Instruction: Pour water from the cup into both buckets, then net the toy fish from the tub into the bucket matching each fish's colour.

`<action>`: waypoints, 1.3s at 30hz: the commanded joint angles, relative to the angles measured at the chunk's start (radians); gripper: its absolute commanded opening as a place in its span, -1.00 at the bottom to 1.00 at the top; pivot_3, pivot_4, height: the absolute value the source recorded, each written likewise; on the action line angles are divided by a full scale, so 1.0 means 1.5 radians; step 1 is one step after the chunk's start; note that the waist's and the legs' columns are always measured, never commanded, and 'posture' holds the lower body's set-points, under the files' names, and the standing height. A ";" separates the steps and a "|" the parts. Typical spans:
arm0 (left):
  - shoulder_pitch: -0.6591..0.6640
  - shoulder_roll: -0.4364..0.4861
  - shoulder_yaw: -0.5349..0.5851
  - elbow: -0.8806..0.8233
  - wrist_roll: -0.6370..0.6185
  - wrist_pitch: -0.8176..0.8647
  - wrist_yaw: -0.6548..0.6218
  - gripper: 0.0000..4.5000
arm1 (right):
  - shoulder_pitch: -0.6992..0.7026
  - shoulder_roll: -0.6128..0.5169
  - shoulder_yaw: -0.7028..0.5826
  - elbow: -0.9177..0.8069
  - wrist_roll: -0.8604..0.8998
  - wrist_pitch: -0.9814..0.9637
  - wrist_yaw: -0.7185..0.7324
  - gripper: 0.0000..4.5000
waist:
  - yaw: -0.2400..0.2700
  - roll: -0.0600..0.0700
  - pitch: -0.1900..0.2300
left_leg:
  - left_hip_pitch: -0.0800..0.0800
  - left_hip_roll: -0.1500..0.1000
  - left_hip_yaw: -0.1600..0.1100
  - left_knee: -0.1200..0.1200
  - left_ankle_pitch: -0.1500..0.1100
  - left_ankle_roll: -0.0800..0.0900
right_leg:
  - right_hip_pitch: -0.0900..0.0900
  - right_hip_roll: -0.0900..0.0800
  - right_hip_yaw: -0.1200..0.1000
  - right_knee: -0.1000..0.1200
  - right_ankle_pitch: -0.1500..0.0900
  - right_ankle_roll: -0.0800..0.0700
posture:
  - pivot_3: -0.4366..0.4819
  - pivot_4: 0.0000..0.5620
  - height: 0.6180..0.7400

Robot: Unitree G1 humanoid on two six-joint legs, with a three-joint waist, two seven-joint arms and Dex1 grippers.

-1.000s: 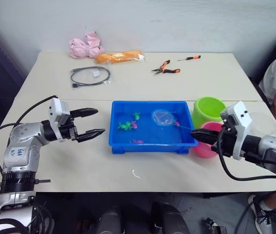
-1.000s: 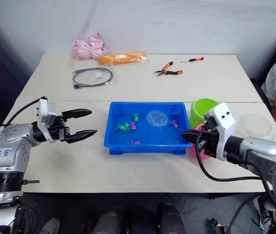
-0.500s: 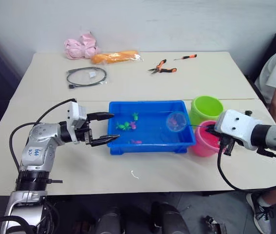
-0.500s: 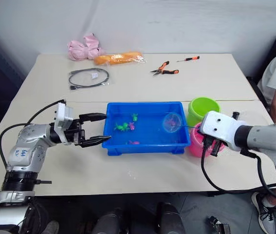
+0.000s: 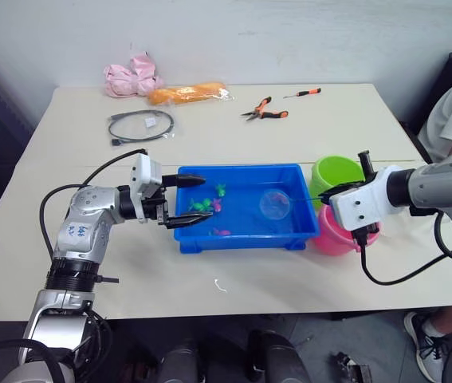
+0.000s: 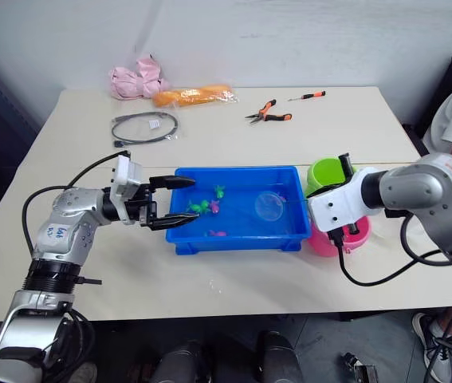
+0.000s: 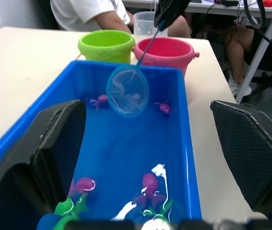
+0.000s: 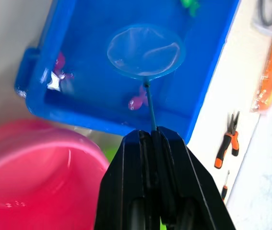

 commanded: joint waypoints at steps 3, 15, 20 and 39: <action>-0.028 0.008 -0.006 0.016 0.011 -0.006 -0.020 0.97 | -0.071 0.023 0.027 0.028 -0.054 -0.051 0.068 -1.00 | 0.000 0.000 0.000 | 0.000 0.000 0.000 0.000 0.000 0.000 | 0.000 0.000 0.000 0.001 0.000 0.000 | -0.05 -0.47 1.00; 0.010 0.022 0.001 -0.029 0.001 0.020 -0.018 0.97 | -0.137 0.054 0.059 0.046 -0.139 -0.058 0.155 -1.00 | -0.001 0.000 0.000 | 0.000 0.000 0.001 0.000 0.000 0.000 | -0.002 -0.001 0.001 0.003 0.000 0.000 | -0.05 -0.47 1.00; 0.022 0.021 0.004 -0.045 -0.002 0.031 -0.011 0.97 | -0.134 0.069 0.070 0.036 -0.165 -0.058 0.179 -1.00 | 0.000 0.000 0.000 | -0.002 0.000 0.002 0.001 0.000 0.000 | -0.005 -0.001 0.002 0.004 0.000 -0.001 | -0.05 -0.47 1.00; 0.046 0.025 0.022 -0.062 -0.007 0.038 0.005 0.97 | -0.134 0.194 0.000 -0.030 -0.102 0.327 0.168 -1.00 | -0.004 0.000 0.000 | -0.002 0.000 0.002 0.001 0.001 -0.001 | -0.006 -0.001 0.002 0.007 -0.001 -0.001 | -0.05 -0.47 1.00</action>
